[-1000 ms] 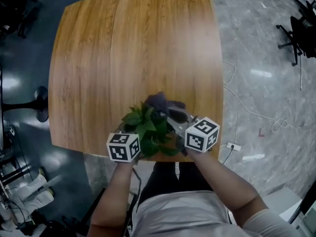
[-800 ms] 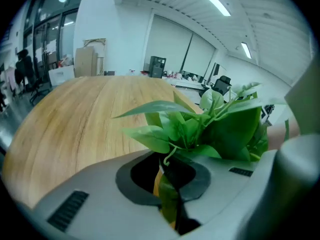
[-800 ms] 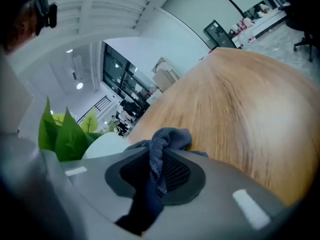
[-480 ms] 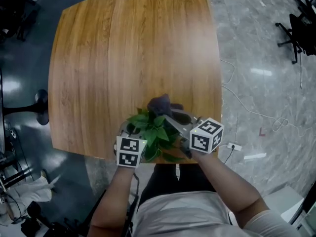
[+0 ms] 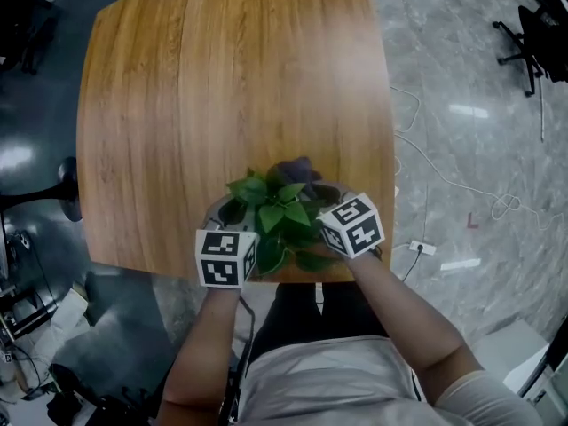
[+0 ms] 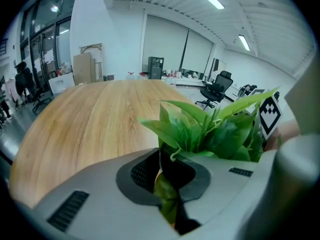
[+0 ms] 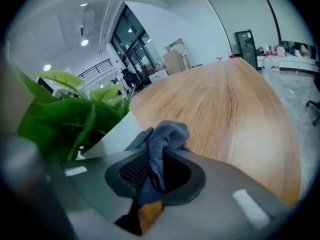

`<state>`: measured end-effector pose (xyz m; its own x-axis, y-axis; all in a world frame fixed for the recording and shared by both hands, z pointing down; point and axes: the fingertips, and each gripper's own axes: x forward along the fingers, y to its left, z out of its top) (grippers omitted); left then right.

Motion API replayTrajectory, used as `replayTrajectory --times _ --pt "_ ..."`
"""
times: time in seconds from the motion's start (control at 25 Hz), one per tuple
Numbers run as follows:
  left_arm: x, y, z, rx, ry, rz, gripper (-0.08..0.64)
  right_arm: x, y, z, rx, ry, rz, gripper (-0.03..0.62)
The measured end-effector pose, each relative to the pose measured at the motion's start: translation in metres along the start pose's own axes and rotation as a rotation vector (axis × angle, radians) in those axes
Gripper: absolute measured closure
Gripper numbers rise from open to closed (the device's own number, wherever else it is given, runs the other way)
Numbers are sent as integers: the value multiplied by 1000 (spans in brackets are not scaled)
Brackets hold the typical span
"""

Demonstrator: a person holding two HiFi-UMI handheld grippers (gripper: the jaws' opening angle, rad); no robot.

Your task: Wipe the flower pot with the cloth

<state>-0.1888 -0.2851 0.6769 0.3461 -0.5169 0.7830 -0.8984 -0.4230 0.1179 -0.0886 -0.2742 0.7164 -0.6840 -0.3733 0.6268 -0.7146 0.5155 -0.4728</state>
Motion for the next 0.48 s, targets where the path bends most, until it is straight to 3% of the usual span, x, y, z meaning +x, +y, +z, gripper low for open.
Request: replayTrajectory --times 0.48 --pt "-9 -20 12 -98 -36 -3 534 -107 -6 86 -167 -290 -168 529"
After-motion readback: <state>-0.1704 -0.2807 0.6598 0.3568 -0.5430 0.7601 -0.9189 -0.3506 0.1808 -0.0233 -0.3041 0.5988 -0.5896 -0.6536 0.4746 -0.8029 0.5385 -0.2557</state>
